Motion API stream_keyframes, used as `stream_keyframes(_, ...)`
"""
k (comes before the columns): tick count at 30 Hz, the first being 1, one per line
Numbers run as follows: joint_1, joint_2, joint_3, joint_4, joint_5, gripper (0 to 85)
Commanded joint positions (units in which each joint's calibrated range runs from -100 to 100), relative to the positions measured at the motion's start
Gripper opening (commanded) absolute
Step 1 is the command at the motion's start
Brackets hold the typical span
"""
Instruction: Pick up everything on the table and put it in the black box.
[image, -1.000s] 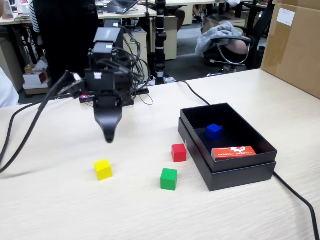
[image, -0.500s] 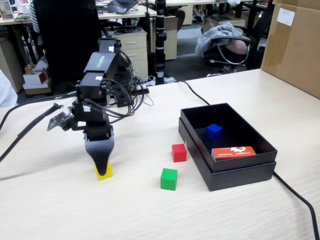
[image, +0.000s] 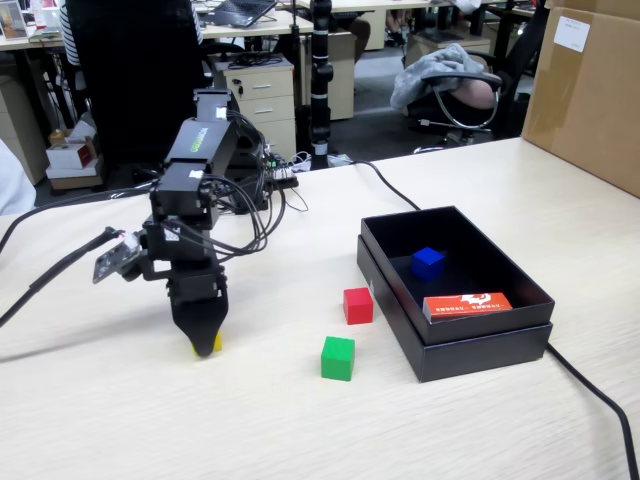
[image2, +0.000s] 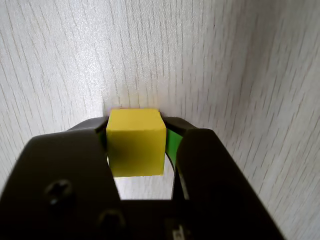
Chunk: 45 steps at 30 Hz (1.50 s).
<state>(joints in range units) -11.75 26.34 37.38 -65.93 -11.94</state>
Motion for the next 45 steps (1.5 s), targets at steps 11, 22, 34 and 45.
stream_keyframes(11,3.1,-28.7,-11.2,-0.3,2.1,0.9)
stream_keyframes(22,16.3,-59.3,-24.9,-1.3,10.8,0.9)
stream_keyframes(34,26.2,-39.0,1.9,-6.6,16.6,0.9)
stream_keyframes(45,26.4,4.6,26.6,-8.0,17.0,1.1)
